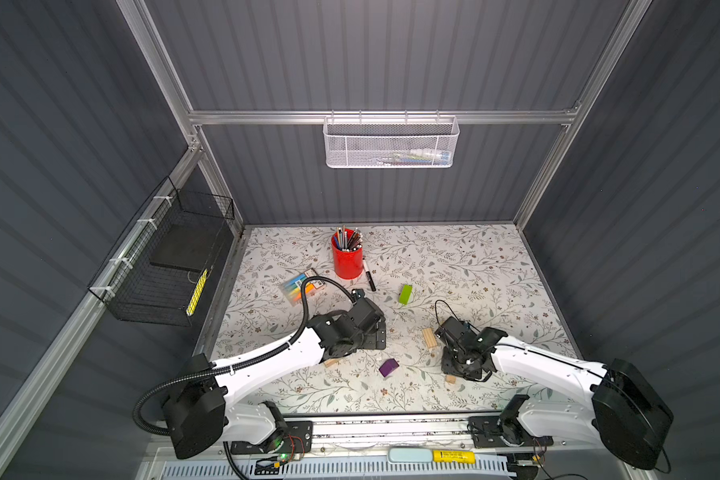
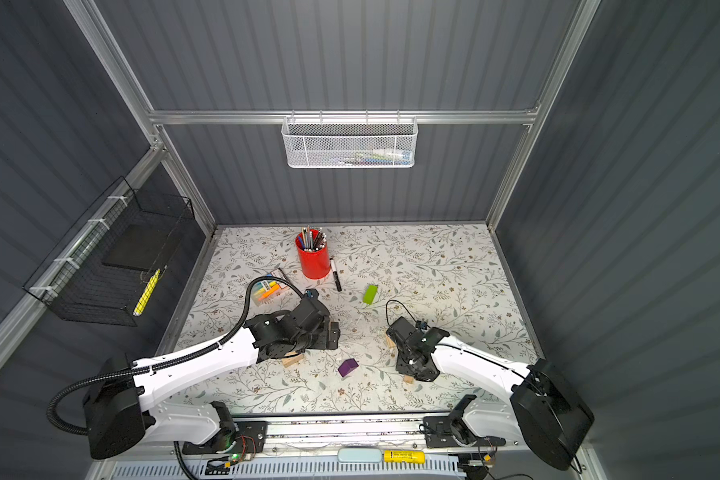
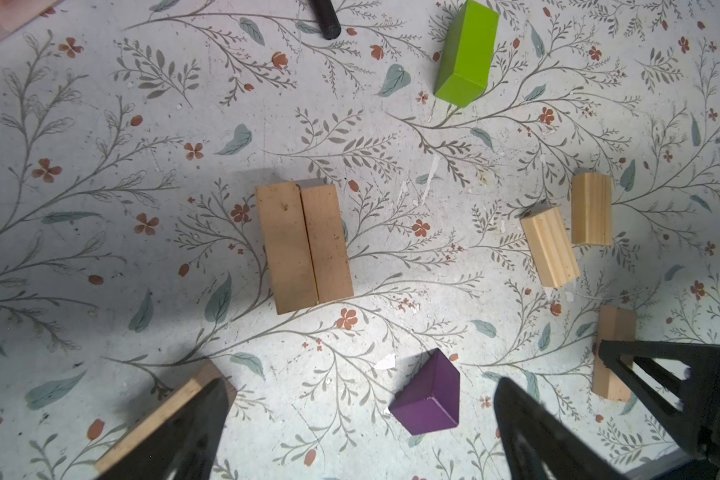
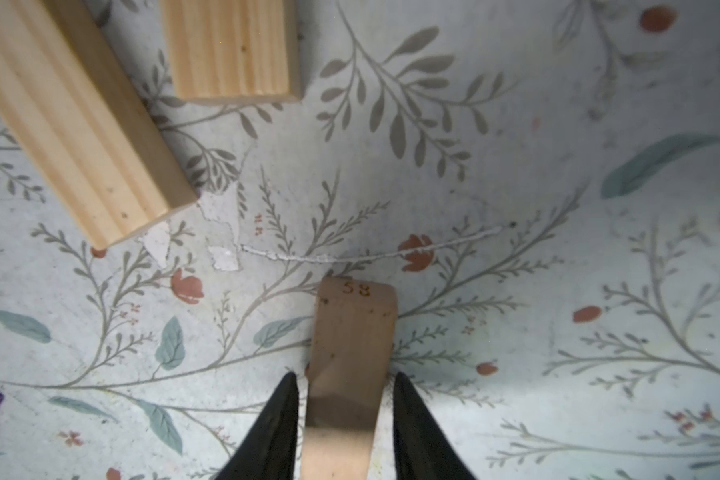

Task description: Build the wood block tower

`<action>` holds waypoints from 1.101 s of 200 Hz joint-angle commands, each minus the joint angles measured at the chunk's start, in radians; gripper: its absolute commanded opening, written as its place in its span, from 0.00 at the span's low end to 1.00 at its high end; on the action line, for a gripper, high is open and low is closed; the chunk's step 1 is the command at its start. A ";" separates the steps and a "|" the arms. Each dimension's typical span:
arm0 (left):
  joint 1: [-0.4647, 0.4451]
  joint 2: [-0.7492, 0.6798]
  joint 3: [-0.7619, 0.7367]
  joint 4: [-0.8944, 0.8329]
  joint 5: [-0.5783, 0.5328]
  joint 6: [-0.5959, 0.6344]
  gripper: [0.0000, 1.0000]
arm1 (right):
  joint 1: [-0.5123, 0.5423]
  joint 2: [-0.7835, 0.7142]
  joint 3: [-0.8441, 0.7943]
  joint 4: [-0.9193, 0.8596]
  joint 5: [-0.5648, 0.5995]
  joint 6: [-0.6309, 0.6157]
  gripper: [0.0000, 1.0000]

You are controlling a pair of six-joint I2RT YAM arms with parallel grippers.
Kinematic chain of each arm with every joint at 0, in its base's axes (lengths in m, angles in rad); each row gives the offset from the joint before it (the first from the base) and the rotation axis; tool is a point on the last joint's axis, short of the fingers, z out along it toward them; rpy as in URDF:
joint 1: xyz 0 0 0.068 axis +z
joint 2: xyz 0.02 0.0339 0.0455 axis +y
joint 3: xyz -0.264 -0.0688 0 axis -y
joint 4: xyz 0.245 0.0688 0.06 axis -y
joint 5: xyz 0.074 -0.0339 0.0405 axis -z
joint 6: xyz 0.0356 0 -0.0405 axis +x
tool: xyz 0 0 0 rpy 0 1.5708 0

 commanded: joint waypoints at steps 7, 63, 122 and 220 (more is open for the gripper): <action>-0.003 0.004 0.000 -0.031 -0.031 -0.012 1.00 | 0.008 0.015 -0.009 0.006 0.002 -0.001 0.33; 0.000 -0.006 -0.002 -0.039 -0.041 -0.016 1.00 | 0.011 0.002 0.017 -0.028 0.009 -0.026 0.24; 0.049 -0.064 -0.016 -0.069 -0.032 -0.022 0.99 | 0.033 -0.021 0.132 -0.085 -0.009 -0.060 0.23; 0.185 -0.144 -0.044 -0.109 0.035 0.013 0.93 | 0.127 0.327 0.525 0.011 -0.079 -0.143 0.21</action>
